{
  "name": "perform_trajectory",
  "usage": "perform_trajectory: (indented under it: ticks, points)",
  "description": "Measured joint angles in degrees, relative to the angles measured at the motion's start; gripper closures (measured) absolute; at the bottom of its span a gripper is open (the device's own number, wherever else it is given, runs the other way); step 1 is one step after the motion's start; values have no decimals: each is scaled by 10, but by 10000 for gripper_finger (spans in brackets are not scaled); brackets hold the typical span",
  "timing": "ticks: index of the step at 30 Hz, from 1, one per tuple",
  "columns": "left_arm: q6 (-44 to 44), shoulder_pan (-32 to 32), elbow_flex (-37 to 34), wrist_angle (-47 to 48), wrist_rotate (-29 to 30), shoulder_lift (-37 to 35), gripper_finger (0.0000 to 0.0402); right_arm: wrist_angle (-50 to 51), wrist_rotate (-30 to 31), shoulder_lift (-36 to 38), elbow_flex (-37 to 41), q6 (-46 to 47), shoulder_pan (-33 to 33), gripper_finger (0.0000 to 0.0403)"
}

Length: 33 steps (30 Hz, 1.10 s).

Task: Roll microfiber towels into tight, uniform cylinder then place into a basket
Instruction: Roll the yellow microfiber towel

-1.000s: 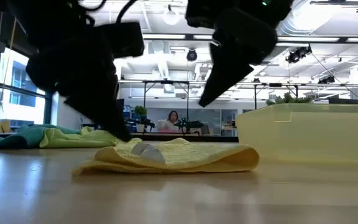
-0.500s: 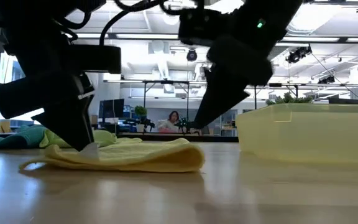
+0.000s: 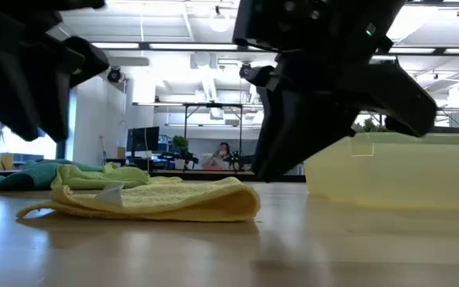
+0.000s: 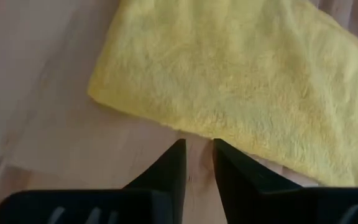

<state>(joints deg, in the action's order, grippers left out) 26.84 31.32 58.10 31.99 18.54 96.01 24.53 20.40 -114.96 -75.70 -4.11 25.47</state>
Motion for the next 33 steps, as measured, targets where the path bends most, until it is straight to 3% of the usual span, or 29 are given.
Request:
perform_trajectory:
  ticks: [6,10,14,20,26,33]
  points:
    - [-89,7,0,-5,-18,18,274,-21,-2,0,0,-4,11,260]
    - [-224,10,0,-12,-9,37,261,-27,-34,-2,0,-40,15,209]
    - [-319,14,0,-26,16,59,257,-33,-54,-6,0,-89,16,183]
    - [-396,14,-1,-51,75,84,258,-64,-52,-7,0,-122,16,190]
    - [-466,13,1,-102,65,112,260,-74,-52,-7,0,-171,16,214]
    - [-458,13,1,-141,91,126,273,-73,-72,-33,0,-174,16,232]
